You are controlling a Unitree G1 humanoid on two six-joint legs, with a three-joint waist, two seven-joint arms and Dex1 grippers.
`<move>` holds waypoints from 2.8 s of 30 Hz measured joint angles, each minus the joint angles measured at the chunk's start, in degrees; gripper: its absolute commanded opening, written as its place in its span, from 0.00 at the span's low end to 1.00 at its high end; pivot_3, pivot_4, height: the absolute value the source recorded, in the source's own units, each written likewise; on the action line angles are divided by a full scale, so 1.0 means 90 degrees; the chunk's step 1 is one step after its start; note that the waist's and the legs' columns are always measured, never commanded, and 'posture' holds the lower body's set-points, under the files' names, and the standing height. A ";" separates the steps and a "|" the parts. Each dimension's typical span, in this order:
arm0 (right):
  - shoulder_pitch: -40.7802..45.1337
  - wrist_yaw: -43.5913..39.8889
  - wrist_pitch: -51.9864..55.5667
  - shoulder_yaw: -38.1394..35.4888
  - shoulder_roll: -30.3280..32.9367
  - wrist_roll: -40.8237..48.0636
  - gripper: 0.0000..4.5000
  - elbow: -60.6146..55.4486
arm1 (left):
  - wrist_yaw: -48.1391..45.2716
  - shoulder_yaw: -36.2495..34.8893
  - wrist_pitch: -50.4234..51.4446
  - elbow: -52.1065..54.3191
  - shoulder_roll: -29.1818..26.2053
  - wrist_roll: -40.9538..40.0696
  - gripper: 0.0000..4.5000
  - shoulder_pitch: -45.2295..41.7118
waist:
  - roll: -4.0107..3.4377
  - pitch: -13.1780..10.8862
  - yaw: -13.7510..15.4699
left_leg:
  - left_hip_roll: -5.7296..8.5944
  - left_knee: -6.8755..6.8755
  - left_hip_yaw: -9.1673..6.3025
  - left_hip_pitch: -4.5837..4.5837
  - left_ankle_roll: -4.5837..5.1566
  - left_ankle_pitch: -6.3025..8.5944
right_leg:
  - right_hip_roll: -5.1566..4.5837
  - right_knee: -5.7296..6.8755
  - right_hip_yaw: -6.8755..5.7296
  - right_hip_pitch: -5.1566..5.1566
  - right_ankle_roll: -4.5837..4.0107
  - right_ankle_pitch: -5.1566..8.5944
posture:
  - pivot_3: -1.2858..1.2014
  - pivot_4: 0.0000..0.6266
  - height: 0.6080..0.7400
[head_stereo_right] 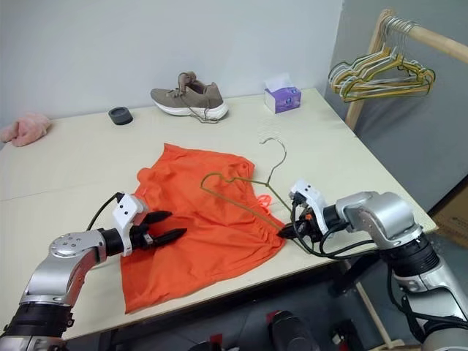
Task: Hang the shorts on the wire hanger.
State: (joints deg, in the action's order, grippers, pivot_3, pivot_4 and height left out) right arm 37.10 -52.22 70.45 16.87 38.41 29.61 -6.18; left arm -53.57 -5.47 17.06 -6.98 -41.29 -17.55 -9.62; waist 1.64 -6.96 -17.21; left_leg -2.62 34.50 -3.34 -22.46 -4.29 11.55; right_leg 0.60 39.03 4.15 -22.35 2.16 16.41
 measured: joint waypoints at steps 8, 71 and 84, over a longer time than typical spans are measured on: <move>-0.0447 -0.0165 -0.0146 -0.0171 0.0788 -0.0124 0.00 0.0304 | -0.0223 0.0025 0.0014 0.0060 -0.0006 -0.0001 0.83 0.0165 | -0.0001 -0.0001 -0.0002 | 0.0000 0.0003 0.0000 -0.0003 0.0001 0.0001 | 0.0000 -0.0001 0.0000 0.0000 -0.0001 0.0001 | 0.42 0.11 1.00; -0.0642 -0.0074 0.2258 -0.1186 0.0242 0.1813 0.00 -0.1405 | -0.0518 0.0209 -0.0014 0.0476 0.0108 0.0090 0.83 0.0632 | -0.0004 -0.0005 0.0002 | -0.0001 0.0013 0.0000 -0.0010 0.0010 0.0013 | 0.0000 -0.0005 -0.0001 -0.0001 0.0000 0.0001 | 0.41 0.12 1.00; -0.1211 -0.0304 -0.0311 0.0712 0.1582 0.0551 0.00 -0.2489 | -0.0618 0.0255 -0.0017 0.0504 0.0056 0.0100 0.83 0.0673 | -0.0002 -0.0002 -0.0058 | -0.0002 0.0016 0.0004 0.0001 0.0011 0.0014 | -0.0001 -0.0002 0.0003 -0.0001 0.0001 0.0000 | 0.41 0.11 1.00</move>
State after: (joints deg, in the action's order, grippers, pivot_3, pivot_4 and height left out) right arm 26.20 -54.95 67.65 23.28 52.65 34.57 -28.58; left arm -59.14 -3.17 16.91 -2.45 -40.78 -16.64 -3.57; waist 1.62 -6.98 -17.73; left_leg -2.64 34.65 -3.30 -22.45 -4.19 11.68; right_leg 0.59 39.01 4.18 -22.36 2.16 16.41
